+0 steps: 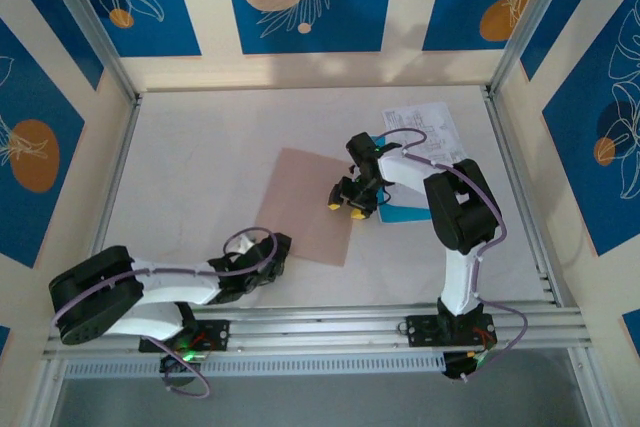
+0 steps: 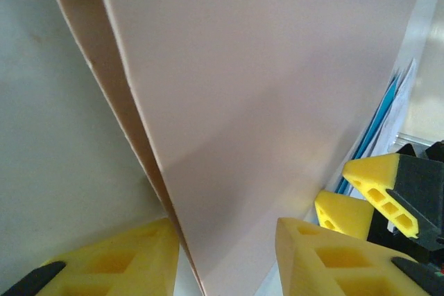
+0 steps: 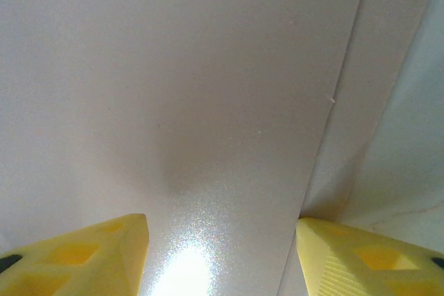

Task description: Put the files into the folder

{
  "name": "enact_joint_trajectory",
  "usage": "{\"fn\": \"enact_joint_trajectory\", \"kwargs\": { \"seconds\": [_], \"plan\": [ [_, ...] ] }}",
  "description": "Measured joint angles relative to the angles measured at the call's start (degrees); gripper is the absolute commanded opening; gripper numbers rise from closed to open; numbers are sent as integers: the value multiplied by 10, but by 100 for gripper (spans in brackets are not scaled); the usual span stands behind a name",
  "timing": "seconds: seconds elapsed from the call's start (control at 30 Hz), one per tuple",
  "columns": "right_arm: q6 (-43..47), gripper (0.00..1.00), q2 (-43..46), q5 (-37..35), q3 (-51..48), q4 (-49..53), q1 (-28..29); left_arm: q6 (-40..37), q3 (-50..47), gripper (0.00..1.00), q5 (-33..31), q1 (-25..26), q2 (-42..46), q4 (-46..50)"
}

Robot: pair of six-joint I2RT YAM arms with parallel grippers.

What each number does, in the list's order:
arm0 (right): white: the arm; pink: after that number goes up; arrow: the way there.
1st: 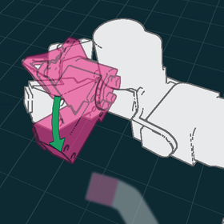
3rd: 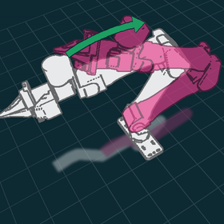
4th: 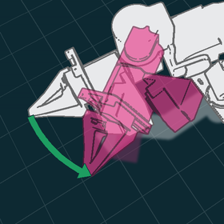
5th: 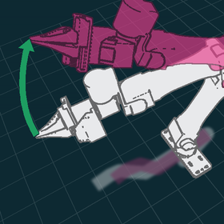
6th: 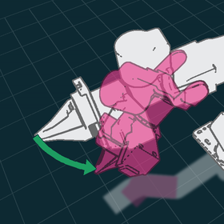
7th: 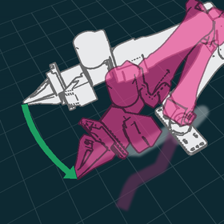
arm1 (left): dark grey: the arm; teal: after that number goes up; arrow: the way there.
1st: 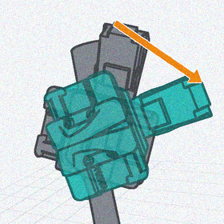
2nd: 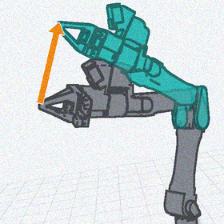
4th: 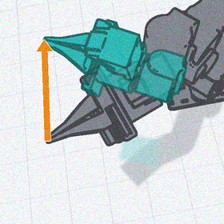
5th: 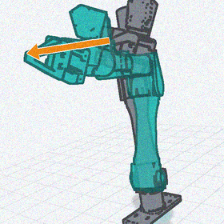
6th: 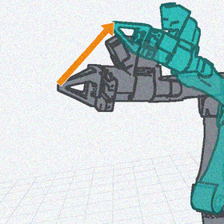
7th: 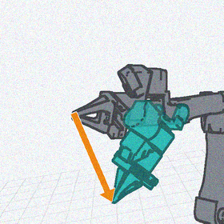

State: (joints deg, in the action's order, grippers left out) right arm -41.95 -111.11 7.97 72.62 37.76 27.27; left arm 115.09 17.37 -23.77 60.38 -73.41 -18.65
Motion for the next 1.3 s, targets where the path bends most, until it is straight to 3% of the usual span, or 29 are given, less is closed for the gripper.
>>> {"fn": "enact_joint_trajectory", "kwargs": {
  "seconds": [0.27, 0.53, 1.07, 1.3],
  "plan": [
    [0, 61, 0, 4, 0, 0, -3, 25, 22, 47, -3, 5, 74, 88],
    [0, 61, 0, 4, 0, 0, -4, 31, -2, 46, -9, 5, 46, 81],
    [0, 61, 1, 12, -4, -3, -7, 36, -5, 29, -29, 4, 5, 15],
    [0, 61, 6, 14, -11, -9, -8, 35, -5, 28, -29, 4, -19, -9]
  ]
}}
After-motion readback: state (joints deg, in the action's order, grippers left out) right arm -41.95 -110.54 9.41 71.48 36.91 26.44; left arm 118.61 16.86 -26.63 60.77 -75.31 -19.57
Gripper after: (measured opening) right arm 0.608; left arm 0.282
